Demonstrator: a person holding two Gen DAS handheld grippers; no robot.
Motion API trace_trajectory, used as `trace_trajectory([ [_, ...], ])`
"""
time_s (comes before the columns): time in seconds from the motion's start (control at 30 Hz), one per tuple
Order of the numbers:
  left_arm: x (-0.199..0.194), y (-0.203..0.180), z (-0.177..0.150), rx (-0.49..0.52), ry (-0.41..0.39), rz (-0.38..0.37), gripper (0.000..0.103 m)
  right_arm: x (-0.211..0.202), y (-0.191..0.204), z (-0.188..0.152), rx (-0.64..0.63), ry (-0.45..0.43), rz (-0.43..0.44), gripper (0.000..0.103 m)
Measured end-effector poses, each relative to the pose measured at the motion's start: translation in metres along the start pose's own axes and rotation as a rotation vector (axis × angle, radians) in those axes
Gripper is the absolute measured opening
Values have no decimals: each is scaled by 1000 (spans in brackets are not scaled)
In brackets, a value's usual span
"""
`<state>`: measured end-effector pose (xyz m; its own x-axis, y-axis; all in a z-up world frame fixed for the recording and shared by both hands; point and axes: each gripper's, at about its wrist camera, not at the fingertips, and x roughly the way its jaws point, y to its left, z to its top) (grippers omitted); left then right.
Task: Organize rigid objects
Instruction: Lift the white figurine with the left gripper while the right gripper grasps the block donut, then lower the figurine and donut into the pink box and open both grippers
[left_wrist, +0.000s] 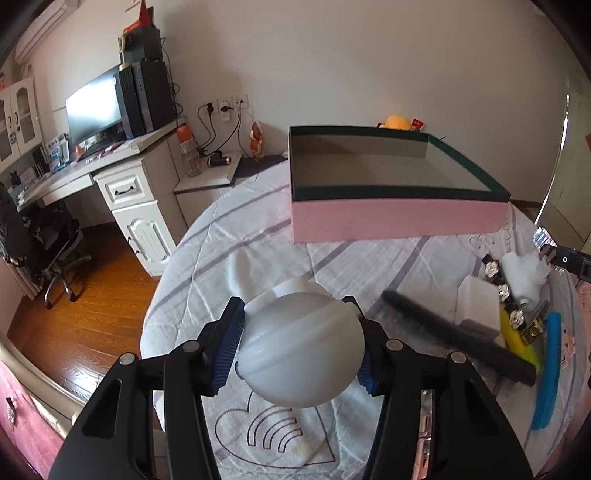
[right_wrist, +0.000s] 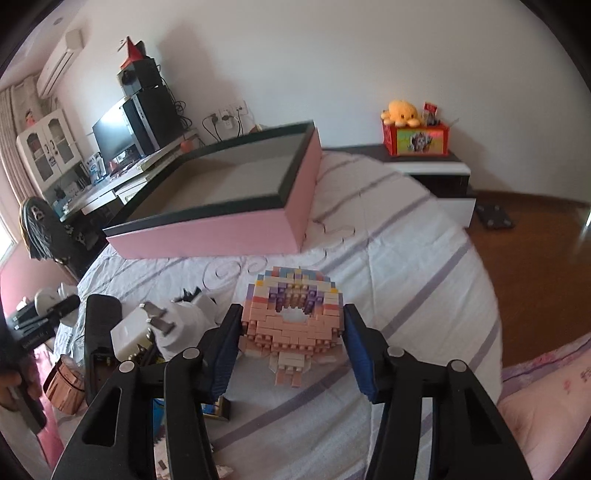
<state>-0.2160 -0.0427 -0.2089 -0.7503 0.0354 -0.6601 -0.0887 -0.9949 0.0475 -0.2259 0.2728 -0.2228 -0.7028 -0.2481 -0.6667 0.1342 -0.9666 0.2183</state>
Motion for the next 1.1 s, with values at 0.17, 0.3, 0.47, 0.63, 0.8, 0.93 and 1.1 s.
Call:
trace_trajectory([
  [0.17,-8,-7,30,41,-41,-58,54,-7,6,17,-45,-20,7,54],
  [0.3,0,-23,74,101,-70,-108,54,-7,10,29,-74,-27,12,54],
  [0.47,37,-41,120,110,-25,-166,54,-3,22,55,-134,-41,9,54],
  [0.63,93,-48,153,119,90,-226,54,17,38,94,-210,-36,-1,55],
  [0.8,137,-54,160,169,181,-165,54,47,49,121,-258,9,17,54],
  [0.93,157,-52,157,187,217,-116,54,75,61,133,-290,61,32,55],
  [1.1,171,-48,156,171,244,-108,54,113,73,142,-331,149,33,55],
])
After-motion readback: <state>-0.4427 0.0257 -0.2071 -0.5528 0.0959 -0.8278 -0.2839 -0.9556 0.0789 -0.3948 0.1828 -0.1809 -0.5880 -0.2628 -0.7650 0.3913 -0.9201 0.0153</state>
